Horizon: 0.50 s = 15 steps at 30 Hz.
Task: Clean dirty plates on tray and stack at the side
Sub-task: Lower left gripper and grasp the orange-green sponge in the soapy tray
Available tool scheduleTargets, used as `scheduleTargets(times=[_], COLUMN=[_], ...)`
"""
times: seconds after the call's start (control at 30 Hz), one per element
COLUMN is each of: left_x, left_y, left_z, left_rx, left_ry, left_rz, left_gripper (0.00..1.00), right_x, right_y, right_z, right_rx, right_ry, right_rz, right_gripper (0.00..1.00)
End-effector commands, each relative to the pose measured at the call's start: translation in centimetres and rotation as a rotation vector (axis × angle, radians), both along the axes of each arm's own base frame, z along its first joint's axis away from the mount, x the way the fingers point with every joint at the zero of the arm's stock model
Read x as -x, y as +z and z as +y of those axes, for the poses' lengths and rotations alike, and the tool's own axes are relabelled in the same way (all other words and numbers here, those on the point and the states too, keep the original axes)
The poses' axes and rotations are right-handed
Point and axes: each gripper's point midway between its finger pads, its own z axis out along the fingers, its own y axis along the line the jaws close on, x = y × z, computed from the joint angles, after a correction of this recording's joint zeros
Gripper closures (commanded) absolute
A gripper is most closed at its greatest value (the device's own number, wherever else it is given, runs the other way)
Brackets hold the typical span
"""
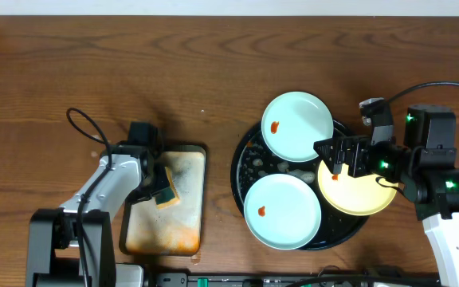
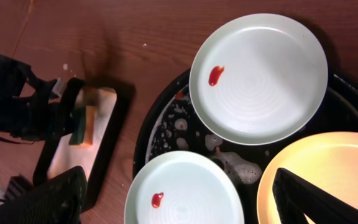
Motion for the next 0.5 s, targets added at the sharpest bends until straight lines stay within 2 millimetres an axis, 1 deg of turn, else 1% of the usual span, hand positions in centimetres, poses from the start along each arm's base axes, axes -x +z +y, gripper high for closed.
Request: scheduleTargets(times=[0.0,0.07,0.13,0.23,0.3,0.4,0.47], left_x=[0.0,-0.4,-0.9,-1.5,-1.8,-2.0,-1.9], left_y=[-0.3,0.5,1.7,3.8,4.8,5.6,5.4], left_z=[0.0,-0.7,-1.1,-1.2,-1.3,-1.3,-1.2], left_rx=[-0.001,0.036,0.063,0.067,0.069,0.071,0.068], left_ry=[0.008,-0.014,-0.022,-0.023,-0.025,-0.026,-0.026], left_rz=[0.010,0.007,-0.005,-0.046,-0.082,-0.115,-0.111], left_gripper=[0.92,0.92,0.93,0.92,0.92,0.92,0.92], right_x=[-0.2,-0.2,-0.2,-0.2,-0.2,-0.2,-0.2], right_y=[0.8,0.8,0.8,0.8,0.8,0.8,0.8], right_z=[0.1,0.1,0.1,0.1,0.1,0.1,0.1], right_rx=[-0.011,-0.011,-0.011,-0.011,-0.011,-0.011,-0.011], right_ry=[0.000,0.000,0.000,0.000,0.000,0.000,0.000], right_rz=[-0.018,-0.018,-0.018,-0.018,-0.018,-0.018,-0.018], right_gripper=[0.06,0.06,0.06,0.06,0.05,0.05,0.05])
